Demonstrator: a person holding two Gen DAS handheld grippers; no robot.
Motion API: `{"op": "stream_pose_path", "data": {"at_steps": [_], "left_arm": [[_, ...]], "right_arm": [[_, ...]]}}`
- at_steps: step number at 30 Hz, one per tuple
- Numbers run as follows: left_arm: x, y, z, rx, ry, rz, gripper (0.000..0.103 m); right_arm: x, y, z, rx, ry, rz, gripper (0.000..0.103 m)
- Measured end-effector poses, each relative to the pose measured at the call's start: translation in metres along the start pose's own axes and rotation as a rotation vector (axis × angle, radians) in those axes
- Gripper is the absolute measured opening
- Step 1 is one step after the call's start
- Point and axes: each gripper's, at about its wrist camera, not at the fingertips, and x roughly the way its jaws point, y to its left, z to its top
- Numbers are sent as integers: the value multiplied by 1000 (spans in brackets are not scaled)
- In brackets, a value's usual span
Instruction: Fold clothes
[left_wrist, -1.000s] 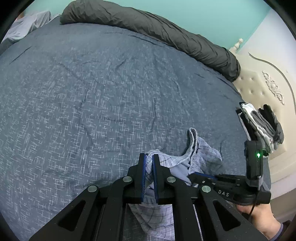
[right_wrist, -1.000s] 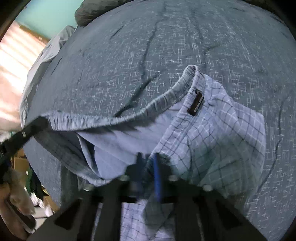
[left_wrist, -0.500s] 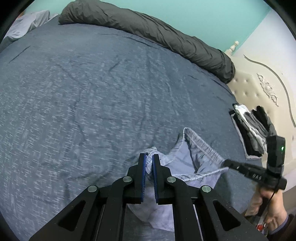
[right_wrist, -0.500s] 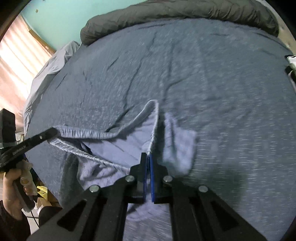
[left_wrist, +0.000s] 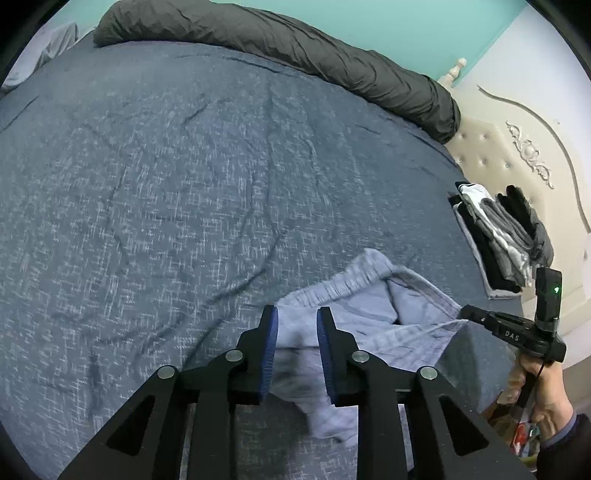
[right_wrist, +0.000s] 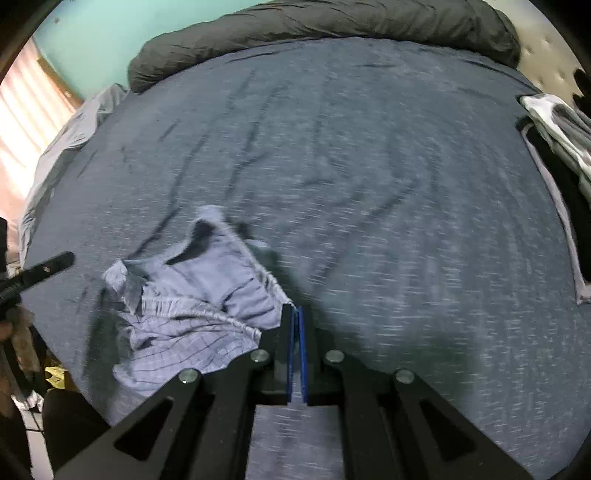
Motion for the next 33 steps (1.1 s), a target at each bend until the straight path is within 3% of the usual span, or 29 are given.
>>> {"op": "stream_pose_path", "data": {"at_steps": [6,17,19,21,26,33], "left_arm": [[23,-16,5,69,49,11,24],[56,-27,11,127,105,30,25],[59,-28,10,132,109,33,25],[59,-29,9,126,107,33,25],[55,-29,8,123,94,29,25],[47,-24,11,113,76,28,25]], "right_arm": [[6,-44,4,65,-15,-17,2],[-7,-54,-7,96,-53,96,5],[-8,-55,-12,103,-40,121,11],[-1,-52,-18,105,3,134,36],[17,-47,-28,138,54,194,38],[36,-18,-16,124,84,219,38]]}}
